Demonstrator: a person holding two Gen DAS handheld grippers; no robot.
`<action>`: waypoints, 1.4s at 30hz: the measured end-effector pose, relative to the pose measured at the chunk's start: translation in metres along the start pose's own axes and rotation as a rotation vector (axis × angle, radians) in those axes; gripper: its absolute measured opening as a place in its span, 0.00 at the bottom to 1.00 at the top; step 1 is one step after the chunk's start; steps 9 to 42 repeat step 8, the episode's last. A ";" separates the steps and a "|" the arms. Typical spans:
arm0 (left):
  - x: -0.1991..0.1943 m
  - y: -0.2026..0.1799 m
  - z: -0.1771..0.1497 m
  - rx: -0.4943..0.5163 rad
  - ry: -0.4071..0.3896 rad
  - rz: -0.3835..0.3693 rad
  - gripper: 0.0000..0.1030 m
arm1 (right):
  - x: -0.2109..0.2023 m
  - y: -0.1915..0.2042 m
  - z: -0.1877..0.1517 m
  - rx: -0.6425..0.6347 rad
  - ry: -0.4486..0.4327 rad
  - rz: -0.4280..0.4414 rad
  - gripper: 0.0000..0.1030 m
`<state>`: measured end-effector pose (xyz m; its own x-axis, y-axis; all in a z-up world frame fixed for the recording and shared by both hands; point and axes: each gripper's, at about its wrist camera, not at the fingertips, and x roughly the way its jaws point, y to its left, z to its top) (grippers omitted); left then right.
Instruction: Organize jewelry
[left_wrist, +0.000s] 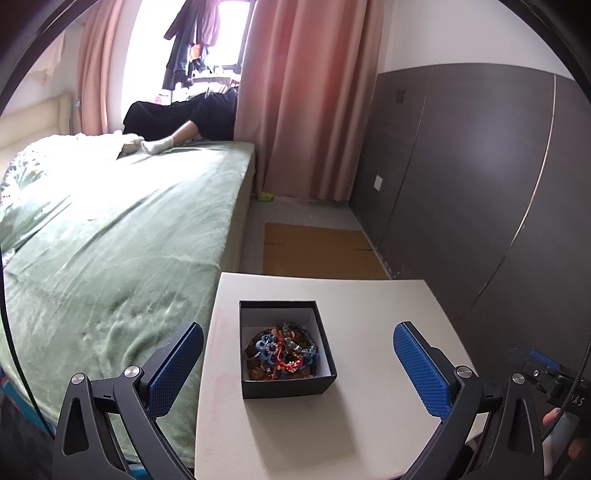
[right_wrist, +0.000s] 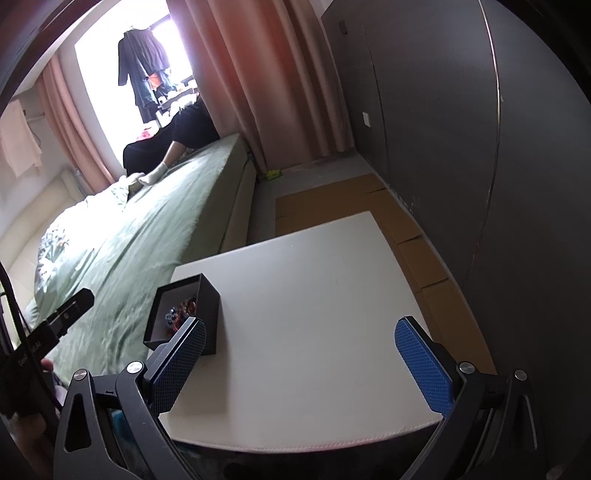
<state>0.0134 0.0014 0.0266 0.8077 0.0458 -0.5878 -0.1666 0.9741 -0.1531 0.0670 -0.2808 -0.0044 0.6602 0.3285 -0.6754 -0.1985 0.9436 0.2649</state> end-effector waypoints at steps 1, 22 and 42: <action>0.001 -0.001 0.000 0.005 0.004 -0.001 0.99 | 0.001 -0.001 0.000 0.000 0.007 0.002 1.00; 0.000 -0.003 0.000 0.019 0.002 -0.006 0.99 | 0.002 0.000 0.000 -0.007 0.017 -0.001 1.00; 0.000 -0.003 0.000 0.019 0.002 -0.006 0.99 | 0.002 0.000 0.000 -0.007 0.017 -0.001 1.00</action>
